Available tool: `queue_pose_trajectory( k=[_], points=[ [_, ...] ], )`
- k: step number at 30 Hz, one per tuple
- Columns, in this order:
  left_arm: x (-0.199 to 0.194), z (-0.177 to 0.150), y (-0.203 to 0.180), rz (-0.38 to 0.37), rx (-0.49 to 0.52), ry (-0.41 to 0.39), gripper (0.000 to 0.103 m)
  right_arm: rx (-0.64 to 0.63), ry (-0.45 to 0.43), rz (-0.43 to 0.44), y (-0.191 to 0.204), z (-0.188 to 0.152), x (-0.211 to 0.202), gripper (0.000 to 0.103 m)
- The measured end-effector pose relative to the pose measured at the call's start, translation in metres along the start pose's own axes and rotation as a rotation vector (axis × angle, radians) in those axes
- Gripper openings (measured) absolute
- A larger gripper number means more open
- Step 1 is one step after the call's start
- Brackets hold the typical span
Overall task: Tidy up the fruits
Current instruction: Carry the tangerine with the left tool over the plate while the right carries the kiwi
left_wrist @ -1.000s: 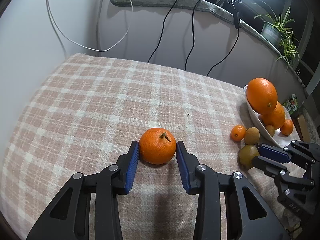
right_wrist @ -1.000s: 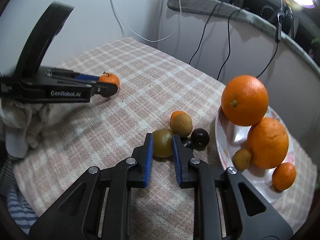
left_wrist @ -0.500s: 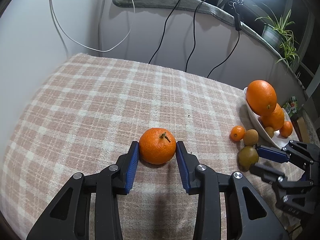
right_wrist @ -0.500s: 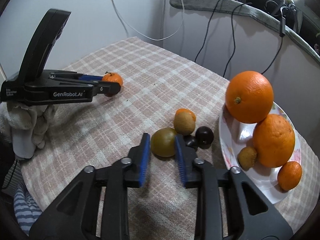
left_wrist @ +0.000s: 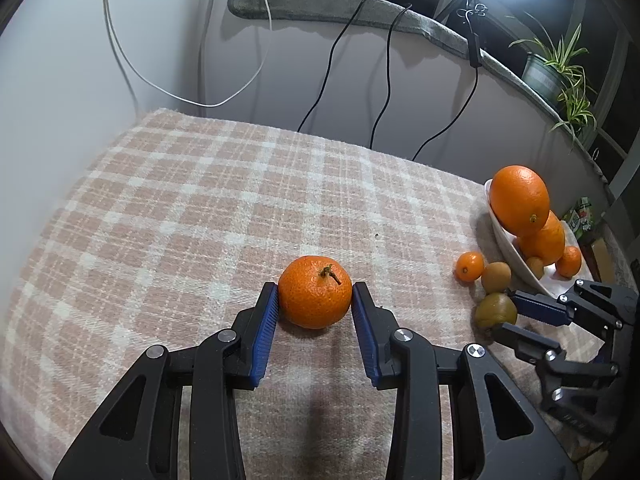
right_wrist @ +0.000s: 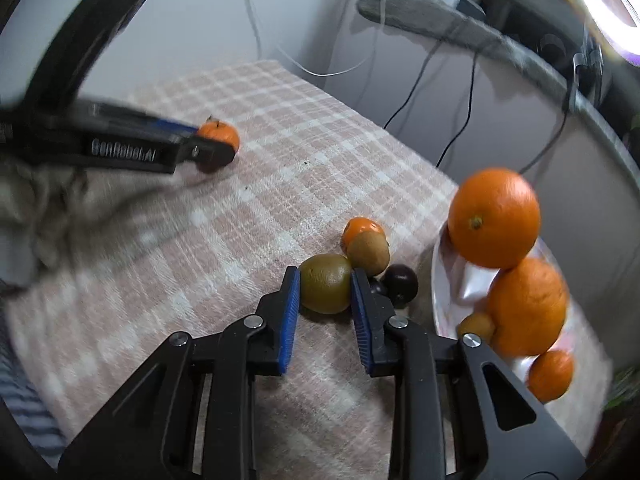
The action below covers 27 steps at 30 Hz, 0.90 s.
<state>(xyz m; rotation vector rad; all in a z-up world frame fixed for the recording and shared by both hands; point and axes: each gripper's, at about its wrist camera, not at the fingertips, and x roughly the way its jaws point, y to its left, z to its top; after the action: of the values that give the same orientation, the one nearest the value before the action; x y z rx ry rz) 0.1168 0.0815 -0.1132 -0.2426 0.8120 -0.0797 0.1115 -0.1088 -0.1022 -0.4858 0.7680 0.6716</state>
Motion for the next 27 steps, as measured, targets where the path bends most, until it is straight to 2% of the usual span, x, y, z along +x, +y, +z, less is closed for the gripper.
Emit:
queue_pose_trajectory(
  k=[4,9,19,27],
  points=[
    [-0.006,-0.001,-0.001,-0.006,-0.003,-0.012,0.036,0.109,-0.019,0.079,-0.014,-0.006,-0.008,0.026],
    [-0.012,-0.003,-0.011,-0.024,0.012,-0.018,0.036,0.178,-0.046,0.127,-0.023,-0.013,-0.02,0.026],
    [-0.026,0.0,-0.053,-0.08,0.072,-0.039,0.036,0.245,-0.111,0.119,-0.049,-0.025,-0.053,0.026],
    [-0.025,0.005,-0.098,-0.139,0.14,-0.042,0.036,0.301,-0.16,0.075,-0.082,-0.039,-0.085,0.026]
  ],
)
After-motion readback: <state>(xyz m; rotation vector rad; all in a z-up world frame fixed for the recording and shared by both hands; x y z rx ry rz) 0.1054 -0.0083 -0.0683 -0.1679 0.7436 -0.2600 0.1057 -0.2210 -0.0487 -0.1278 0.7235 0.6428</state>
